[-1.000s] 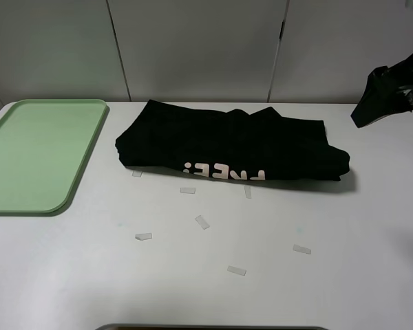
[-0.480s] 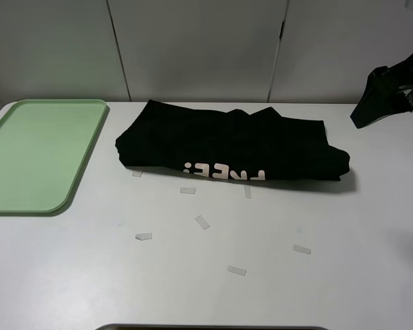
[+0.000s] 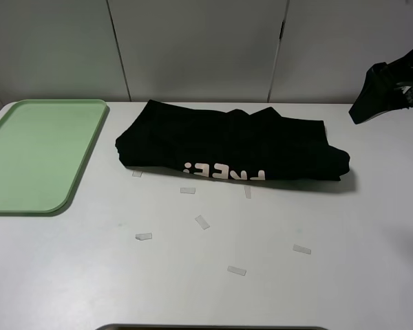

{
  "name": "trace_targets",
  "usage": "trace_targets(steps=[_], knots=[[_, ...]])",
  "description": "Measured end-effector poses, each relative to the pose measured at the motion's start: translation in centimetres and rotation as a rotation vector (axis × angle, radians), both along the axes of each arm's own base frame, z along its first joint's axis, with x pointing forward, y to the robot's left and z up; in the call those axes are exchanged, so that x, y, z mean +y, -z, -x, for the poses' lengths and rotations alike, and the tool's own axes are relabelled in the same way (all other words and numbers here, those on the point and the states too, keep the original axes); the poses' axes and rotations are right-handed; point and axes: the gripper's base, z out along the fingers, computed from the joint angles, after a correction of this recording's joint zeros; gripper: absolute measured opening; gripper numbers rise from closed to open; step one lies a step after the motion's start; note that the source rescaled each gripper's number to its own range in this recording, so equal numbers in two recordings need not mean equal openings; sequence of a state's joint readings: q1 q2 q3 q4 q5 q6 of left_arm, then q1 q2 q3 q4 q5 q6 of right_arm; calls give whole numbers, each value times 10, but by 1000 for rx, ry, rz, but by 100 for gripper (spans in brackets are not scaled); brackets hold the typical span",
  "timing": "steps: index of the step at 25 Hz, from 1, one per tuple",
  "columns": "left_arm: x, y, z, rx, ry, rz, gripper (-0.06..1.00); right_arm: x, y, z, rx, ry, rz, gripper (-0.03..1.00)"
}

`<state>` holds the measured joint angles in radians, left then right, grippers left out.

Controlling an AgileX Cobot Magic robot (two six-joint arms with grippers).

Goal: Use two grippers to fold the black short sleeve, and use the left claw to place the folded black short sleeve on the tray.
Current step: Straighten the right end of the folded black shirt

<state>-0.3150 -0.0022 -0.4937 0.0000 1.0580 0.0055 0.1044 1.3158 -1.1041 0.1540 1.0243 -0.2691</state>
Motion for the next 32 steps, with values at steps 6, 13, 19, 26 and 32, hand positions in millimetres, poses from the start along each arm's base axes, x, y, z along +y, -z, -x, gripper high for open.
trace_targets(steps=[6,13,19,26,32], knots=[[0,0,0,0,0,0,97,-1,-2,-7,-60,66,-18,100],[-1,0,0,0,-68,0,97,-3,44,-48,-3,155,23,100],[-3,0,0,0,-222,0,97,-10,76,-100,41,187,64,100],[-4,0,0,0,-313,0,97,-21,111,-159,90,222,114,100],[-4,0,-1,0,-324,0,97,-20,151,-183,165,219,126,100]])
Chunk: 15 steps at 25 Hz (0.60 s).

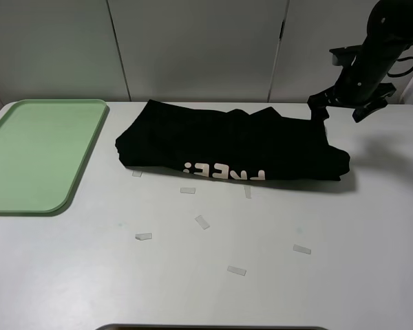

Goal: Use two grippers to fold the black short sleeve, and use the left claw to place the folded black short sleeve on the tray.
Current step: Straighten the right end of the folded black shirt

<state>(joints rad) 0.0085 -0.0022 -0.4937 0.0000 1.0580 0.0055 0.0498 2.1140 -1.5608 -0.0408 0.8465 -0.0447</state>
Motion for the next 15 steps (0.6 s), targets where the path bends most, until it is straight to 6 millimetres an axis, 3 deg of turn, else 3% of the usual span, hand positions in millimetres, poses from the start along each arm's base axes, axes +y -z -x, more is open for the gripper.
trace_targets(steps=[15], knots=[[0,0,0,0,0,0,97,7,63,-6,107,12,-72,100]])
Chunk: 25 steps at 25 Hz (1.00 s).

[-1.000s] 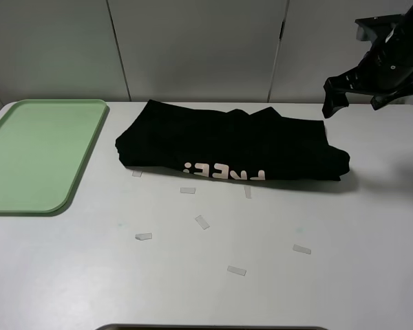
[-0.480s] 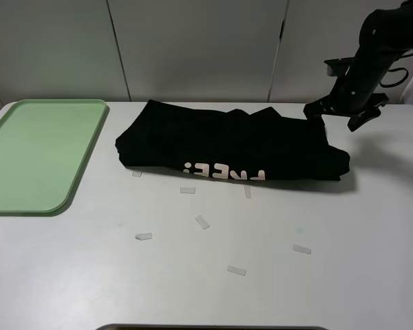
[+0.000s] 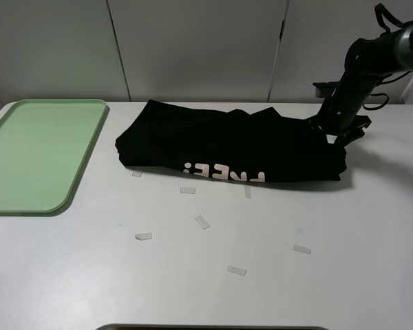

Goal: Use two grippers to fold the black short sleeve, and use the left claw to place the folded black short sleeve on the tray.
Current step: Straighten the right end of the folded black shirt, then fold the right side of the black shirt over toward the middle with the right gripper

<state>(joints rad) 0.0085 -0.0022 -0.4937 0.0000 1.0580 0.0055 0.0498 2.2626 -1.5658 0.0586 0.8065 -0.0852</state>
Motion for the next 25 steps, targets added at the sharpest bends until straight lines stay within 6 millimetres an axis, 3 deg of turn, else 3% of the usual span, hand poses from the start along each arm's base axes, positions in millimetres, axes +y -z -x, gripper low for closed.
trace_targets(steps=[9,10,14,18,25], knots=[[0,0,0,0,0,0,97,1,10,-2,11,8,-11,100],[0,0,0,1,0,0,97,1,11,-2,12,11,-16,96],[0,0,0,1,0,0,97,6,12,-3,17,31,-50,52],[0,0,0,1,0,0,97,10,12,-4,12,28,-60,17],[0,0,0,1,0,0,97,10,11,-3,17,11,-51,15]])
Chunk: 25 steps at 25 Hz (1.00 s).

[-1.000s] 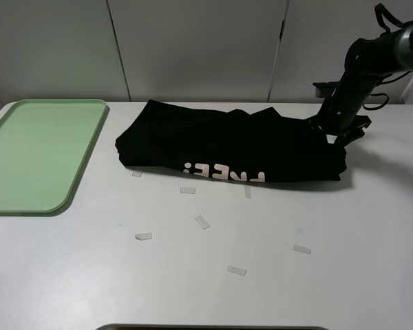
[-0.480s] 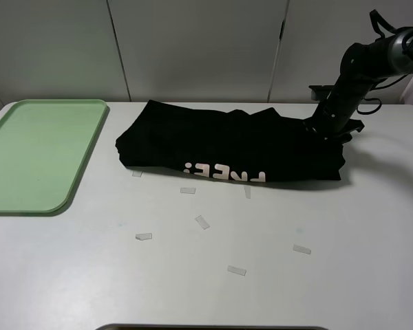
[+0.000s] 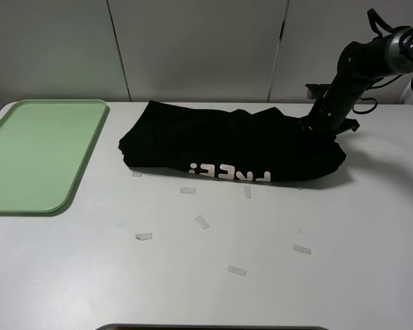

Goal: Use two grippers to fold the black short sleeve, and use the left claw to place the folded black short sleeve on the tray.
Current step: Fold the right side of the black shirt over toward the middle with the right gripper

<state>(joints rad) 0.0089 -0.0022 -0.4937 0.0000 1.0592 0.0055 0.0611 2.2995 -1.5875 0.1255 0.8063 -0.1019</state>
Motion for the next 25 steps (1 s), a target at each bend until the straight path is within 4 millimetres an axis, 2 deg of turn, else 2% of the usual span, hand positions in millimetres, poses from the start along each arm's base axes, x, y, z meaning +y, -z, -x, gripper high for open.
trace_targets(steps=[3,6,12,15,21,25], knots=[[0,0,0,0,0,0,97,-4,-7,2,8,-38,53,15],[0,0,0,0,0,0,97,-14,-29,10,31,-81,141,15],[0,0,0,0,0,0,97,-23,-101,23,-51,-113,243,15],[0,0,0,0,0,0,97,-30,-128,32,-64,-127,313,15],[0,0,0,0,0,0,96,-44,-164,47,-41,-158,438,15],[0,0,0,0,0,0,96,-48,-181,45,-52,-180,491,15]])
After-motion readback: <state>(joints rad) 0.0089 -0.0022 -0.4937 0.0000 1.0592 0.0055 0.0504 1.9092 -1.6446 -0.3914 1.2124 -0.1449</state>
